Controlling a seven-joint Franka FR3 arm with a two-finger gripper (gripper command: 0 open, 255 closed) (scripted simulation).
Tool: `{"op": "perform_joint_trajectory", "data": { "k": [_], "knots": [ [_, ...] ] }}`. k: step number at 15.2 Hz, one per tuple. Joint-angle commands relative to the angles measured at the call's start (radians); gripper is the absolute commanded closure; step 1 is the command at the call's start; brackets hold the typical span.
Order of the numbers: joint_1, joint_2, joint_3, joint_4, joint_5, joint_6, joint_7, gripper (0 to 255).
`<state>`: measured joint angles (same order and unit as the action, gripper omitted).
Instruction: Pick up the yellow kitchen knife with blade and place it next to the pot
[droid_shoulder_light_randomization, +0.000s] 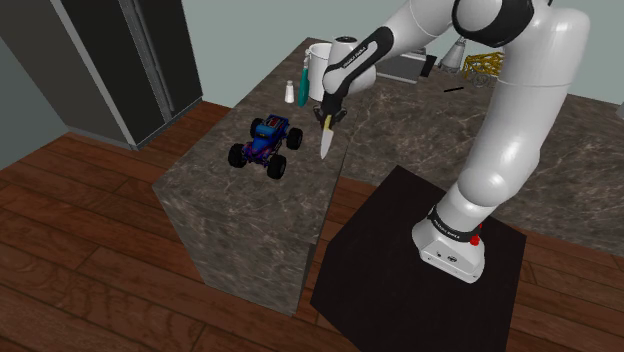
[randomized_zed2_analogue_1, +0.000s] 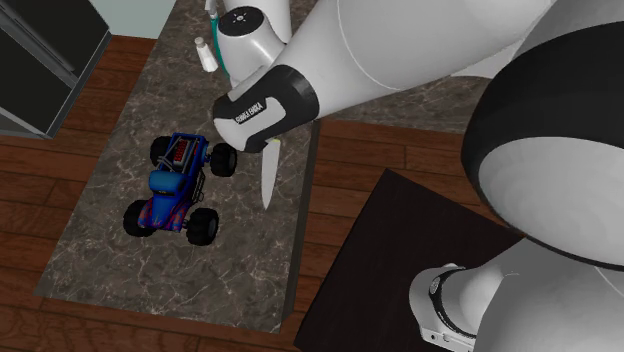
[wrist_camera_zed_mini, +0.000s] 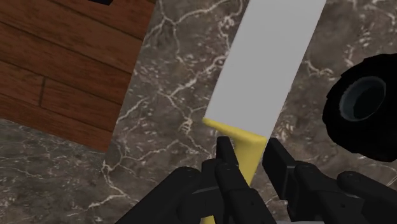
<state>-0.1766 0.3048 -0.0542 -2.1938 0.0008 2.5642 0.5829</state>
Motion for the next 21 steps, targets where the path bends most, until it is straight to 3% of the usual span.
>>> {"op": "perform_joint_trajectory", "data": {
  "k": [1, 21],
  "knots": [
    [0.0, -0.021, -0.001, 0.003, -0.002, -0.024, 0.0, 255],
    [0.004, -0.197, -0.005, 0.071, -0.013, -0.268, 0.005, 255]
  ]
}}
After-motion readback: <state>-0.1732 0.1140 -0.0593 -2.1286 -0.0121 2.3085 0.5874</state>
